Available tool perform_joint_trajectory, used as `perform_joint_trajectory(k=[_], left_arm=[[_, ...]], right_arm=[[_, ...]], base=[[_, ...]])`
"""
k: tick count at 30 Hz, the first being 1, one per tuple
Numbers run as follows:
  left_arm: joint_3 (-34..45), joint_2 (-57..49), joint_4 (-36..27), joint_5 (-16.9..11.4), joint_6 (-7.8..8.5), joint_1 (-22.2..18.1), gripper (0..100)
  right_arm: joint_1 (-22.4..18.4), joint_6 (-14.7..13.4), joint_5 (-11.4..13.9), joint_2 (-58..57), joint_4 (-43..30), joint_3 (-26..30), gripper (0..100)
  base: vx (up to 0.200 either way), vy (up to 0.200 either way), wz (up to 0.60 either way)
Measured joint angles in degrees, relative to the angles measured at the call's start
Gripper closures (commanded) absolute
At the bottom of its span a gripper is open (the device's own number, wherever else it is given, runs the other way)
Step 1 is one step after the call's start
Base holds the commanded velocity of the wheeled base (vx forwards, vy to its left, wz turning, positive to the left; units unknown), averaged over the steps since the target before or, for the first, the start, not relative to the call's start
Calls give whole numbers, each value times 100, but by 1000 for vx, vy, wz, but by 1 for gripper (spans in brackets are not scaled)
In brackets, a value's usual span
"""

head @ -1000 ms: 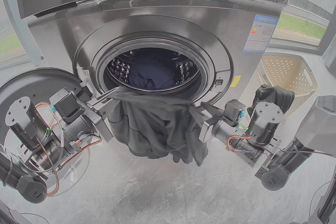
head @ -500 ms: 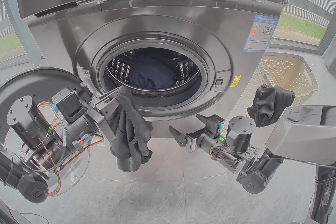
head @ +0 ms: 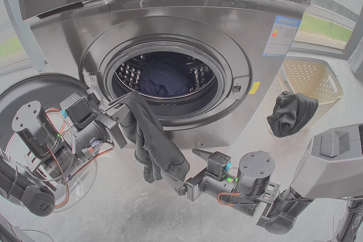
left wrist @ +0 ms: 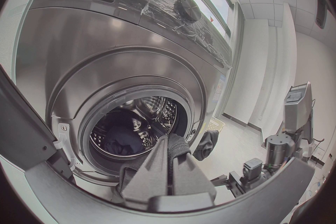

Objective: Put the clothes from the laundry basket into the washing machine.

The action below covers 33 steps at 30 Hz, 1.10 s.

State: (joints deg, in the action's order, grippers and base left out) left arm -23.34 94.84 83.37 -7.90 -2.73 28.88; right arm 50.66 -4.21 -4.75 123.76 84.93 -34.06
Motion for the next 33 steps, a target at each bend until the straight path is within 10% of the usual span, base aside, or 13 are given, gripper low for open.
perform_joint_trajectory(k=[18,33], left_arm=[[-96,94,5,33,0,0,100],[-118,88,20,35,0,4,100]], right_arm=[[479,-20,255,163,-46,-422,0],[-69,-20,268,1224,-394,-2111,0]], base=[[0,0,0],[0,0,0]])
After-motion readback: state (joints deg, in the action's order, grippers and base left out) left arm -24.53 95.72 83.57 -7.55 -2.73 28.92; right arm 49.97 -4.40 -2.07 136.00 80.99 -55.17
